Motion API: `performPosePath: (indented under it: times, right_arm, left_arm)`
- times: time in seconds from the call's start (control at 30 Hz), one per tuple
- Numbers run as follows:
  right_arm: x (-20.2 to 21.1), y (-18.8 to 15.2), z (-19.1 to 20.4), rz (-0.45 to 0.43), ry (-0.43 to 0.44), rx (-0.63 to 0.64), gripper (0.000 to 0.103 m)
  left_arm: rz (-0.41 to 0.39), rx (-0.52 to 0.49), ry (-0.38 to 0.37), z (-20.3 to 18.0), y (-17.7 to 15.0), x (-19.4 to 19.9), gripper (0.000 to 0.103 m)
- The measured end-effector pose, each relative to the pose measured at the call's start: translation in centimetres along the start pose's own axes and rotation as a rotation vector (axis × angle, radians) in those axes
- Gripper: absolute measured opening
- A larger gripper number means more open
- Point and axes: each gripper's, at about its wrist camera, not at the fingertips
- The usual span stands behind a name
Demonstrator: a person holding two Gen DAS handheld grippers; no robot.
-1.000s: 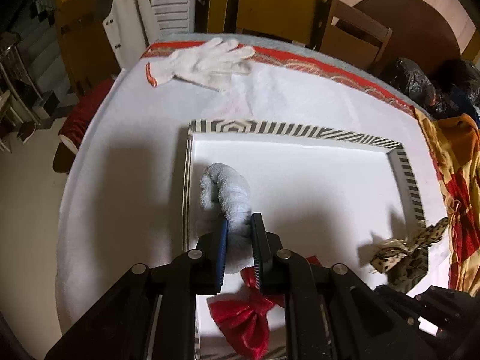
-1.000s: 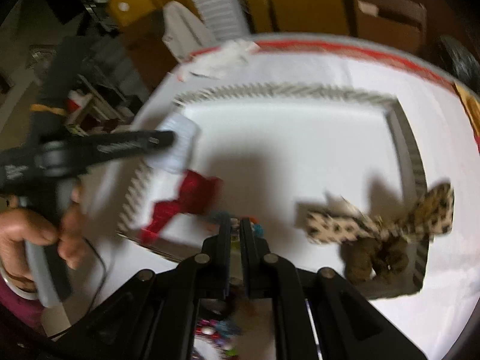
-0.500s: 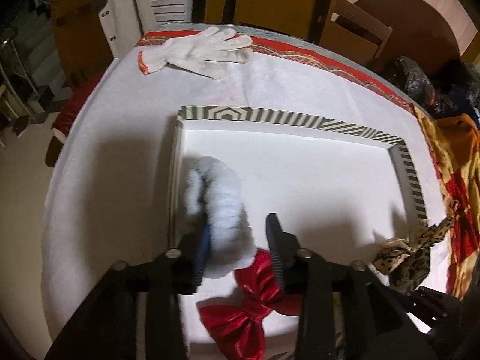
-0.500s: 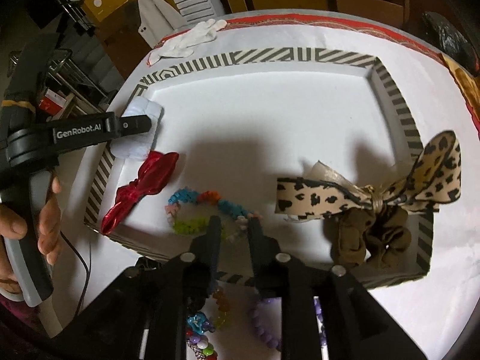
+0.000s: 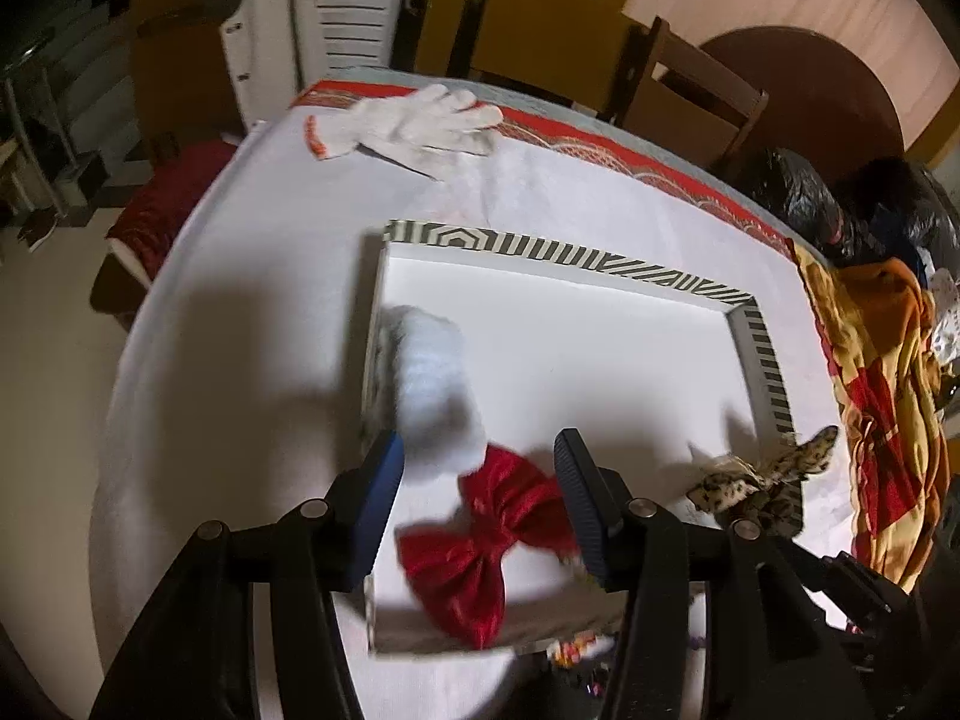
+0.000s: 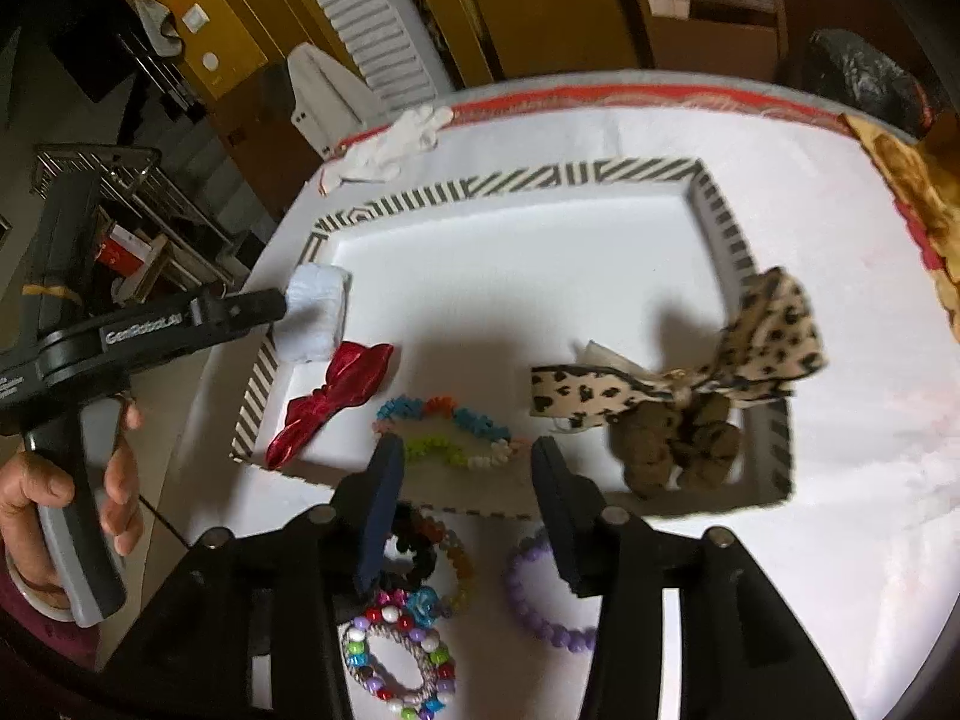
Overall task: Organize jewelry
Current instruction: 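Withdraw both tools from the tray toward the black pouch and purple bracelet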
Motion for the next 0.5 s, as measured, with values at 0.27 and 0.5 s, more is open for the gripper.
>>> performPosePath:
  times: [0.27,0.5]
  right_arm:
    - [3.7,-4.3,0.2,-0.047,-0.007,0.050,0.048]
    - [7.3,-8.1,0.1,-0.077,-0.028,0.091,0.055]
  left_arm:
    - [-0.054,0.010,0.081,-1.5,-7.1,3.6,0.060]
    - [-0.106,-0.022,0.119,-4.8,-12.2,5.8,0.060]
Point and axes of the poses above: each gripper's, at about its wrist camera, not at the fingertips, and x roughly against the way its jaws point, z to its left, y to its top, and after that the axes turned 14 degrees about z, right-handed
